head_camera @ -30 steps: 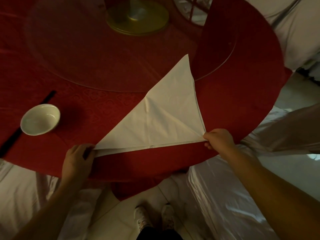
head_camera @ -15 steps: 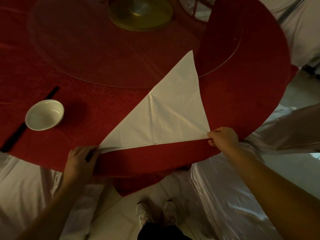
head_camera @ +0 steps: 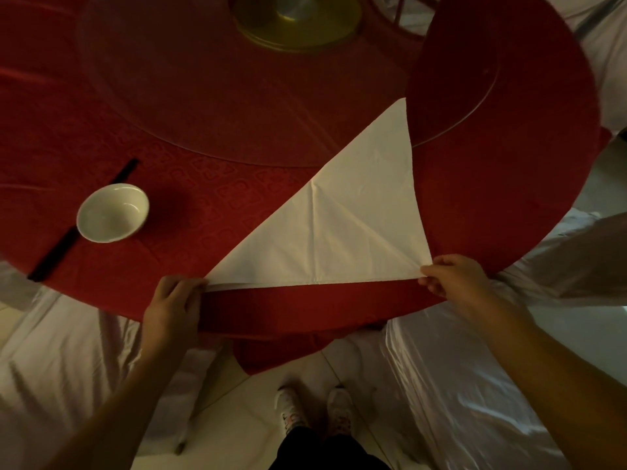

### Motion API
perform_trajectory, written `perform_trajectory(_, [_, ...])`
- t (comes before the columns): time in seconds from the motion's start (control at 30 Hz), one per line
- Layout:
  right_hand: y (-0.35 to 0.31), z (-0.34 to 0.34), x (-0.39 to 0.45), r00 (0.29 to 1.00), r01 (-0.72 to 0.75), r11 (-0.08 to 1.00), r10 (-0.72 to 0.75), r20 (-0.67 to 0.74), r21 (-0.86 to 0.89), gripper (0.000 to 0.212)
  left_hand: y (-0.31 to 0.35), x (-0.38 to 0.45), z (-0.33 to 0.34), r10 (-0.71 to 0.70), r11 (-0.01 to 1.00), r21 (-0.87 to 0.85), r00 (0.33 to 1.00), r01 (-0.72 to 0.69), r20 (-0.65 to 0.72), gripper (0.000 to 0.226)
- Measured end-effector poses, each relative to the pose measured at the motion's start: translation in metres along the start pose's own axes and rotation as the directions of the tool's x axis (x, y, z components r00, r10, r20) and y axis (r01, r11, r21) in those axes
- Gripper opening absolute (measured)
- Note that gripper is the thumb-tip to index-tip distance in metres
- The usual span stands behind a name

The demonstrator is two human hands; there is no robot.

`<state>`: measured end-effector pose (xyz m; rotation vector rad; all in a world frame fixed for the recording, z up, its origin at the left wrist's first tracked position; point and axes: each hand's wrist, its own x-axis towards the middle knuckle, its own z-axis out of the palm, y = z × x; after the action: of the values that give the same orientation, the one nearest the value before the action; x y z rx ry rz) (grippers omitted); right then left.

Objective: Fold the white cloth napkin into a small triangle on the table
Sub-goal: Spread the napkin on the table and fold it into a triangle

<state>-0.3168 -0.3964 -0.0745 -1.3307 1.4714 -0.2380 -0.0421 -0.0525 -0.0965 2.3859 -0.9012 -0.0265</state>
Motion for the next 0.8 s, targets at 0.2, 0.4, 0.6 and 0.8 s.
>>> perform_trajectory(0.2, [0.03, 0.0, -0.036, 0.958, -0.287, 0.887, 0.253, 0.139, 0.363, 0.009, -0.024, 0.001, -0.021, 0.204, 0.973, 0.078, 0.97, -0.215, 0.134, 0.025])
perform_trajectory(0.4, [0.055, 0.021, -0.076, 0.906, -0.422, 0.805, 0.356, 0.23, 0.417, 0.01, -0.043, 0.007, -0.04, 0.014, 0.992, 0.116, 0.975, -0.041, 0.22, 0.009])
perform_trajectory(0.6, [0.067, 0.044, -0.093, 0.875, -0.48, 0.782, 0.392, 0.284, 0.399, 0.005, -0.053, 0.018, -0.041, -0.169, 0.969, 0.206, 0.974, 0.136, 0.151, 0.018])
perform_trajectory(0.8, [0.07, 0.054, -0.108, 0.806, -0.567, 0.798, 0.486, 0.338, 0.203, 0.029, -0.06, 0.023, -0.045, -0.188, 0.964, 0.221, 0.964, 0.145, 0.19, 0.009])
